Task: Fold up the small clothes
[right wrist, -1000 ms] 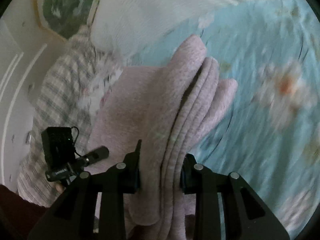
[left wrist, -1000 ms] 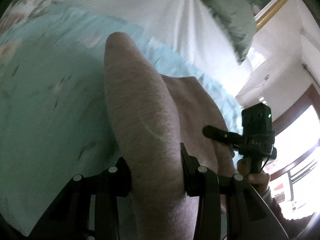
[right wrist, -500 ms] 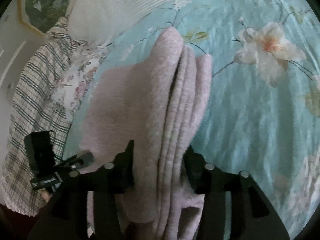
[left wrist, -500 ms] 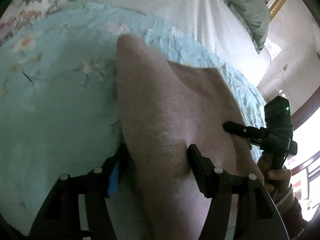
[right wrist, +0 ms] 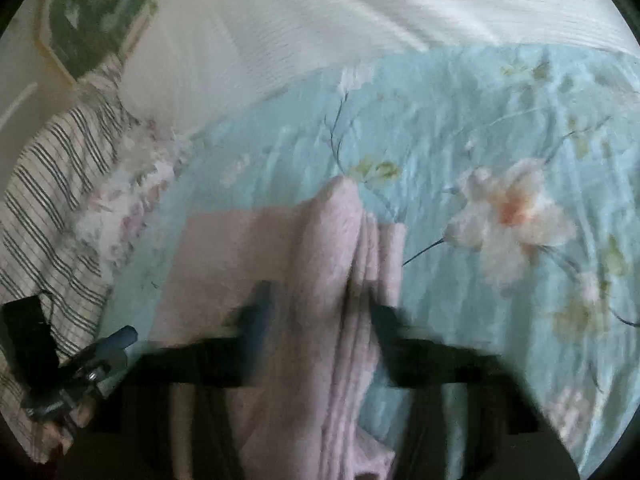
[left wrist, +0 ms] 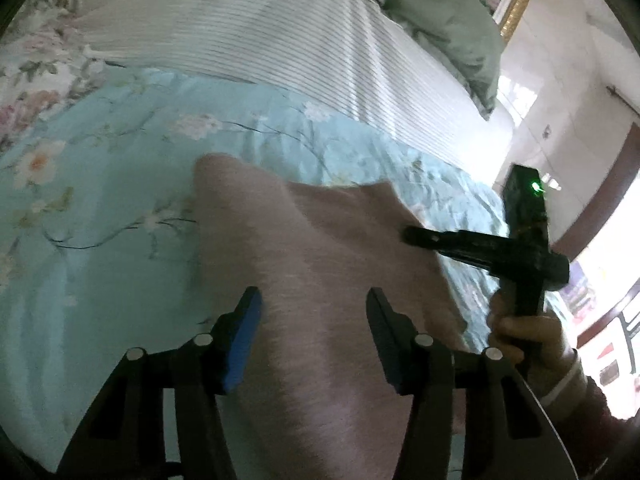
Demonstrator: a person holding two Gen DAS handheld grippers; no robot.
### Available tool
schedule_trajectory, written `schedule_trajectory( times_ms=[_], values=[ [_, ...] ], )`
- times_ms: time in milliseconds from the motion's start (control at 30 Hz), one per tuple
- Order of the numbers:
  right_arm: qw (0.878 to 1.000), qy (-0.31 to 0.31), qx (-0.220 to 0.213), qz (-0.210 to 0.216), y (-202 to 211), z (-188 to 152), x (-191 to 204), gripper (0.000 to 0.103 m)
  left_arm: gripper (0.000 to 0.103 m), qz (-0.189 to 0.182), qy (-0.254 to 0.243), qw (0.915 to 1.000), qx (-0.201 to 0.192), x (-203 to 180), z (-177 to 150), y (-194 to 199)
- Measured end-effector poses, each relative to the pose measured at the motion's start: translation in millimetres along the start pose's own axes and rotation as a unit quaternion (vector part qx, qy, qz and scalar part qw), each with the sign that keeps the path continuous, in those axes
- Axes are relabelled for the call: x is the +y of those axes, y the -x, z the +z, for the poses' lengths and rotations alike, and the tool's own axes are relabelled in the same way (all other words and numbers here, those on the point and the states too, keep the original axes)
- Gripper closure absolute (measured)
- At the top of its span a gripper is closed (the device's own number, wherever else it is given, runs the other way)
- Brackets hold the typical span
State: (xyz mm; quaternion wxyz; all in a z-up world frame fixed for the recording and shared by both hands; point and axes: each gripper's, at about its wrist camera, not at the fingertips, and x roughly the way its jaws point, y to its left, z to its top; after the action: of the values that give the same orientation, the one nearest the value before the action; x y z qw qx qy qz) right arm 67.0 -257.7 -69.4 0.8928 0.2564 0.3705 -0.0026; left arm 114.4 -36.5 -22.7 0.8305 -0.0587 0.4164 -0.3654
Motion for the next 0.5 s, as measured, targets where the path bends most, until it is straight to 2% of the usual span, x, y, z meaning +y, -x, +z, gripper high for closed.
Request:
schedule_trajectory(
  times_ms=[33,100,167,300,367,500],
  values=[
    [1.000,-0.003,-0.001,0.004,-0.6,1.1,0.8,0.095,0.053,-0.010,-0.004,0.9999,0.002,-2.3,1.1,-0.9],
    [0.998,-0.012,-0.041,0.037,17.7,2.0,1.5,0.095,0.053,-0.023,-0.011,0.9996,0.007,-6.9,1.6,-2.9],
    [0.997,-0.028,-0.057,0.033,27.3,-1.1,-7.9,0.095,0.053,-0.019,-0.019,0.9995,0.019,-7.6,-0.5,-12.2],
    [0.998,-0.057,-0.017,0.002,3.0,-12.6,-35.2,0.095,0.065,0.013,-0.012,0.9980,0.060,5.3,-7.8,-43.7],
    [0.998,-0.056,0.005,-0.009,-10.4,-15.7,-38.0,0.093,0.066,0.015,-0.010,0.9981,0.059,6.8,-9.1,-43.9],
    [0.998,-0.048,-0.014,-0.022,10.9,-12.2,-24.6,0.090,0.066,0.000,0.001,0.9989,0.046,2.0,-8.2,-20.8]
  ],
)
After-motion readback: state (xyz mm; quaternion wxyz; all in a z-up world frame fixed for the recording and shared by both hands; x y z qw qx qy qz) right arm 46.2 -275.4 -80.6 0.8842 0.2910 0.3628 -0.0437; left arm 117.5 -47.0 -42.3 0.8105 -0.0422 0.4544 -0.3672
